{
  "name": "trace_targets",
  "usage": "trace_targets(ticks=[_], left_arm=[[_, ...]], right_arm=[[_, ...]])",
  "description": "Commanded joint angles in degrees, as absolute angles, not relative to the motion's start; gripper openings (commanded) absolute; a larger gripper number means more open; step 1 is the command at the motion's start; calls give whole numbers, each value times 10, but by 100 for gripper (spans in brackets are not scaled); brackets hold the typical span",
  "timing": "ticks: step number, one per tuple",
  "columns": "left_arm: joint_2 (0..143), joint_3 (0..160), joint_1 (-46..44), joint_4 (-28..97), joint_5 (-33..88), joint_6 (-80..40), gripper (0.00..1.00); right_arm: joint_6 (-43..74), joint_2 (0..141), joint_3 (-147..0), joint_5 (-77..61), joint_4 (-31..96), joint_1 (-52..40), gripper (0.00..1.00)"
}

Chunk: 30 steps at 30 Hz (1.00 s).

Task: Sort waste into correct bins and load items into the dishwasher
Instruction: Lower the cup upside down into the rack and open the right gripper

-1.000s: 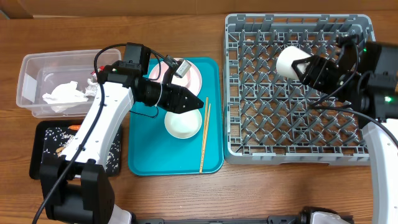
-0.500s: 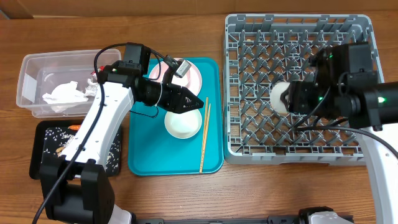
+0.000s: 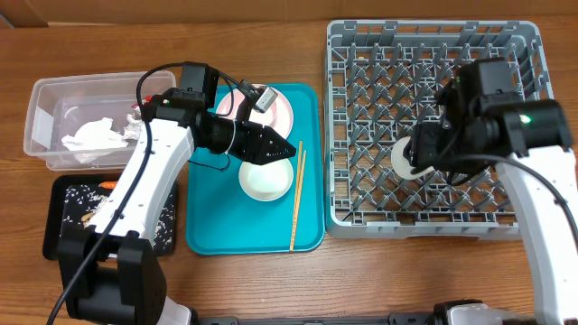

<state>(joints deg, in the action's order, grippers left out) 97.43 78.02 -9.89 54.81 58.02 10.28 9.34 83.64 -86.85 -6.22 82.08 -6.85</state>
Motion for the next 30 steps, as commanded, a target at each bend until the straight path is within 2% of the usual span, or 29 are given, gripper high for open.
trace_targets(ticks=[1, 30], left_arm=[[978, 778, -98, 550, 580, 96, 47], [978, 778, -98, 561, 564, 96, 52]], right_arm=[[92, 859, -853, -35, 814, -72, 13], [91, 901, -777, -15, 753, -72, 13]])
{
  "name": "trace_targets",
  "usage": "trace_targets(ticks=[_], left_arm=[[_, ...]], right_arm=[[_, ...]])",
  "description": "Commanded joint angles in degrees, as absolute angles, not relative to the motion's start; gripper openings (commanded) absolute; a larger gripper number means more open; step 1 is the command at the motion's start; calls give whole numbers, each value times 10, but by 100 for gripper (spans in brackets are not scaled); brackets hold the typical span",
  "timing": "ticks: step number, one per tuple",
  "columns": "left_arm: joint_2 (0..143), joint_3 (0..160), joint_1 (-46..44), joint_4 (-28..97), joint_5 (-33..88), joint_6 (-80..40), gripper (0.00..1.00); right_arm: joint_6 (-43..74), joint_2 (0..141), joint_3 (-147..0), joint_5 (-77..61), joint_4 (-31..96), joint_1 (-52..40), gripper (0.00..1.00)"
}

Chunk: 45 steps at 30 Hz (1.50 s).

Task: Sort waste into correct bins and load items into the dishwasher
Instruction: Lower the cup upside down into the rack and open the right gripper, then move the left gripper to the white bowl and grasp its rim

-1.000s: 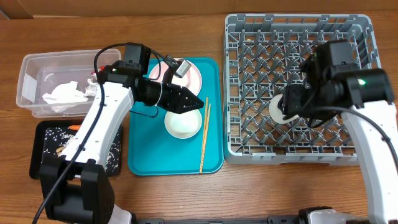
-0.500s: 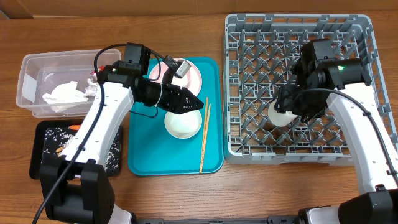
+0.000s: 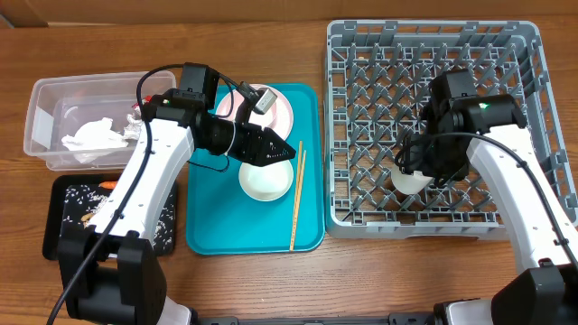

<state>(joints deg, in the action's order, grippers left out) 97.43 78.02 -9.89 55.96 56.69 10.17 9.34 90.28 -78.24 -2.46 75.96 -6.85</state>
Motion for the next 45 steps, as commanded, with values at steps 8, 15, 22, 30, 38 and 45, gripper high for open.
trace_targets(ticks=[8, 15, 22, 30, 38, 45], left_arm=[[978, 778, -98, 561, 564, 96, 53], [978, 778, -98, 561, 564, 96, 55], [978, 778, -98, 561, 564, 96, 56], [978, 778, -98, 561, 561, 89, 55], [978, 778, -96, 601, 360, -6, 52], [978, 778, -98, 643, 101, -137, 54]], right_arm=[[91, 901, -771, -15, 747, -72, 42], [91, 901, -771, -16, 755, -72, 71], [91, 901, -771, -16, 759, -72, 89], [91, 901, -781, -27, 757, -72, 92], [81, 901, -818, -140, 762, -72, 100], [74, 901, -818, -140, 762, -72, 100]])
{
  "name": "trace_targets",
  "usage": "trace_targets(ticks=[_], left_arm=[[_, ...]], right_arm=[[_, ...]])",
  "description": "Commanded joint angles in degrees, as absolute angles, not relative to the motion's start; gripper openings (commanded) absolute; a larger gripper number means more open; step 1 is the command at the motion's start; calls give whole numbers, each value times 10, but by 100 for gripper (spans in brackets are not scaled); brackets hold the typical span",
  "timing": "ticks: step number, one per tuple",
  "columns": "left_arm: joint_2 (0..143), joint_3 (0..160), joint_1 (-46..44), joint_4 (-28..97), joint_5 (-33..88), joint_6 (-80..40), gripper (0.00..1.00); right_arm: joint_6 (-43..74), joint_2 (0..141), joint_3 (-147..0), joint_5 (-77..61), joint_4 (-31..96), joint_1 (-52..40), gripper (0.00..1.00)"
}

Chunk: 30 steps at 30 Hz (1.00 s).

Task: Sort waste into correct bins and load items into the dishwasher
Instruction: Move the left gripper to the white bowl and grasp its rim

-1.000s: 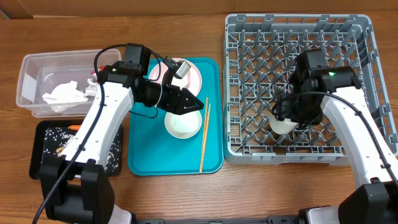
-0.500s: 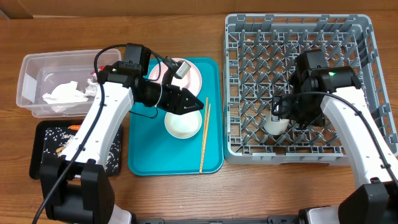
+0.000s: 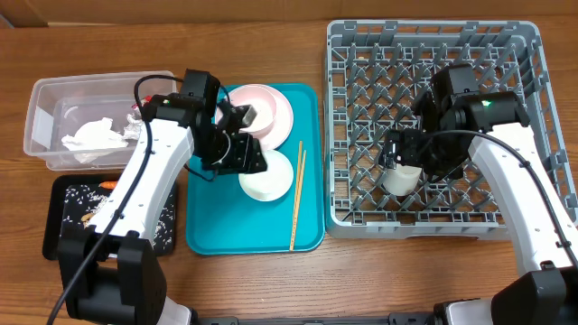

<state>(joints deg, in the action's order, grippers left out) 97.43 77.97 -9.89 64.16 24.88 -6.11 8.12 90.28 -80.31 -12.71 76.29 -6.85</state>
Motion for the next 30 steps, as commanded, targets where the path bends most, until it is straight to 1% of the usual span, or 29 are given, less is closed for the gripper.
trace_targets(ticks=[1, 9, 17, 20, 24, 29, 30], left_arm=[[978, 777, -98, 640, 85, -148, 54], [991, 776, -99, 619, 72, -170, 54], [1047, 761, -103, 616, 75, -174, 54], [1075, 761, -103, 613, 81, -174, 53], [1098, 761, -103, 601, 120, -174, 51], [1119, 761, -107, 586, 145, -173, 44], [1122, 761, -109, 585, 145, -173, 41]], right_arm=[[74, 901, -818, -141, 761, -72, 100], [74, 901, -818, -140, 761, -72, 100], [72, 901, -818, -140, 762, -72, 100], [72, 901, -818, -140, 761, -72, 100], [72, 901, -818, -140, 761, -72, 100], [72, 901, -818, -140, 761, -72, 100], [72, 901, -818, -140, 761, -72, 100]])
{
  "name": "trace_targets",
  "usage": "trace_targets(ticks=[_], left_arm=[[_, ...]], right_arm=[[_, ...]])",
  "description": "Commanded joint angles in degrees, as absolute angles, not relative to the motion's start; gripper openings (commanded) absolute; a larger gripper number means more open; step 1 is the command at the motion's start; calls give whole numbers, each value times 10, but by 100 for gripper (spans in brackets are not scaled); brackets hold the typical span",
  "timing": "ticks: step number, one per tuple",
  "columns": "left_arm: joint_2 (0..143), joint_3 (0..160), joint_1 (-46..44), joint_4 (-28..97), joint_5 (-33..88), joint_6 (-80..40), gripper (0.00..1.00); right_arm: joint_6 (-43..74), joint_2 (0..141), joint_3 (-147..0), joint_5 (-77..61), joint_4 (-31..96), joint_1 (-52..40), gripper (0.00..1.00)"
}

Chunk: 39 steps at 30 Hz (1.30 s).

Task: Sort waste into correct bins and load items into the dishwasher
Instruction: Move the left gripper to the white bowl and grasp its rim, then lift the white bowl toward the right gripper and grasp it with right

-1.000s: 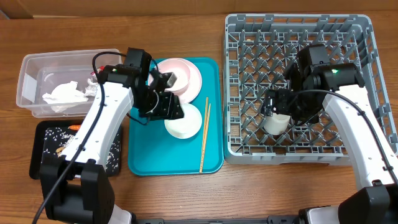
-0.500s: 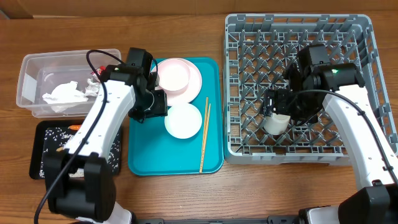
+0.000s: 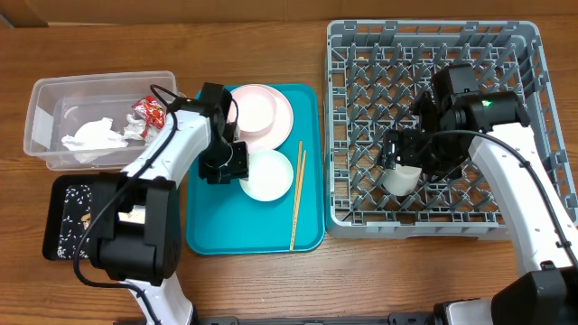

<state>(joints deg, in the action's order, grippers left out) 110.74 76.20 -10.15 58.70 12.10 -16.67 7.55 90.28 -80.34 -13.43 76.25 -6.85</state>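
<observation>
A white bowl [image 3: 268, 176] lies on the teal tray [image 3: 212, 226], just below a pink plate with a pink bowl [image 3: 260, 110] on it. My left gripper [image 3: 228, 163] points straight down at the white bowl's left rim; its jaws are hidden under the wrist. A pair of chopsticks [image 3: 296, 200] lies along the tray's right side. In the grey dish rack [image 3: 433, 36] a white cup [image 3: 400, 179] stands among the pegs at the front left. My right gripper [image 3: 394, 152] reaches in from the right, just above the cup, its fingers apart.
A clear plastic bin [image 3: 41, 117] at the left holds crumpled white paper [image 3: 90, 137] and a red wrapper [image 3: 147, 112]. A black tray [image 3: 56, 236] with scattered rice sits in front of it, partly under my left arm.
My left arm has swung its forearm over the black tray, and its gripper has shifted a little left and down to the white bowl's left rim. The right arm and cup have not moved.
At first my left gripper hovered over the white bowl while my right carried the white cup over the rack. The cup then sat lower at the rack's front left. Later the right gripper stood just above the standing cup, and the left turned down beside the bowl.
</observation>
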Motion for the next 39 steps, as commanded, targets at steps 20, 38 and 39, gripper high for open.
trace_targets(ticks=[20, 38, 39], left_arm=[[1065, 849, -117, 676, 118, -167, 4], [1012, 906, -218, 717, 132, -167, 4], [1012, 906, -220, 718, 132, -167, 4]], right_arm=[[72, 901, -857, -214, 757, -72, 100], [75, 901, -894, -149, 733, -225, 89], [75, 901, -893, -131, 730, -237, 90]])
